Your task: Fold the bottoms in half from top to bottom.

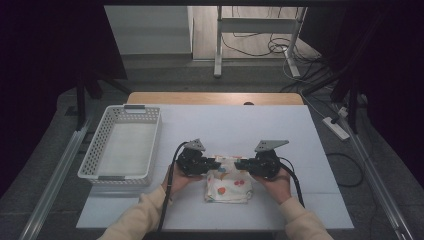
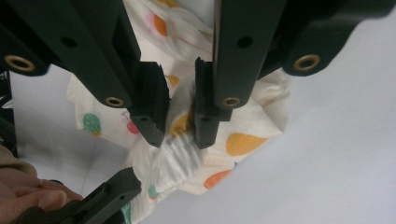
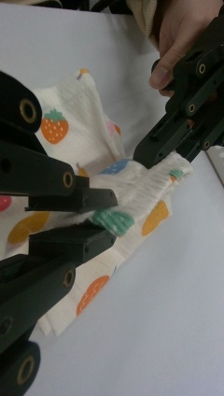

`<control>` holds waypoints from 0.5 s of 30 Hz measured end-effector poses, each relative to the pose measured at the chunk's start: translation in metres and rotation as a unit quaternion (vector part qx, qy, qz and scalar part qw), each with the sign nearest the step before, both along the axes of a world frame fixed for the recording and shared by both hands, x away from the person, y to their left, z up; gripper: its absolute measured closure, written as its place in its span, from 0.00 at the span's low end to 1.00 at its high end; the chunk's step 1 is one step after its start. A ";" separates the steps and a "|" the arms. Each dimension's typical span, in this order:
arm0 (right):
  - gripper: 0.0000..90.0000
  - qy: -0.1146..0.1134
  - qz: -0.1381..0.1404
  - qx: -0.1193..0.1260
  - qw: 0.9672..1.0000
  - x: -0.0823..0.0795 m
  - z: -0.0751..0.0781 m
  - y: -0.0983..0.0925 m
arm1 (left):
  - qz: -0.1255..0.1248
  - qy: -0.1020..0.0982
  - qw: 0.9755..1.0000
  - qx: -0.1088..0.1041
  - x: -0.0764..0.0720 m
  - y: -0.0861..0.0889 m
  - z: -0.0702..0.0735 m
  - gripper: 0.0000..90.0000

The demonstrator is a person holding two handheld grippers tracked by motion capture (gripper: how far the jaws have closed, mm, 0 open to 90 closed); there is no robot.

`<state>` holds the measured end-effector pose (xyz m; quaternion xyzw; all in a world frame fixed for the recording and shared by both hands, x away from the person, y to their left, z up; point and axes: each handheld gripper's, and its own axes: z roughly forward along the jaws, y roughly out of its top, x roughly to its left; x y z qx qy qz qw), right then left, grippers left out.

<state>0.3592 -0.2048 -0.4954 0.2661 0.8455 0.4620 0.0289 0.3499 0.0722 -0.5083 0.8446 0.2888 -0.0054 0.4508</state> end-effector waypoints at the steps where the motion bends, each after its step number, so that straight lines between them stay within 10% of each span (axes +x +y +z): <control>1: 0.89 0.000 0.001 0.000 1.000 -0.001 0.000 -0.001 | -0.002 0.000 1.000 0.001 -0.002 -0.001 0.001 0.85; 15: 0.89 0.005 0.014 -0.011 1.000 -0.017 -0.004 0.000 | -0.012 0.009 1.000 0.007 -0.018 0.001 -0.008 0.84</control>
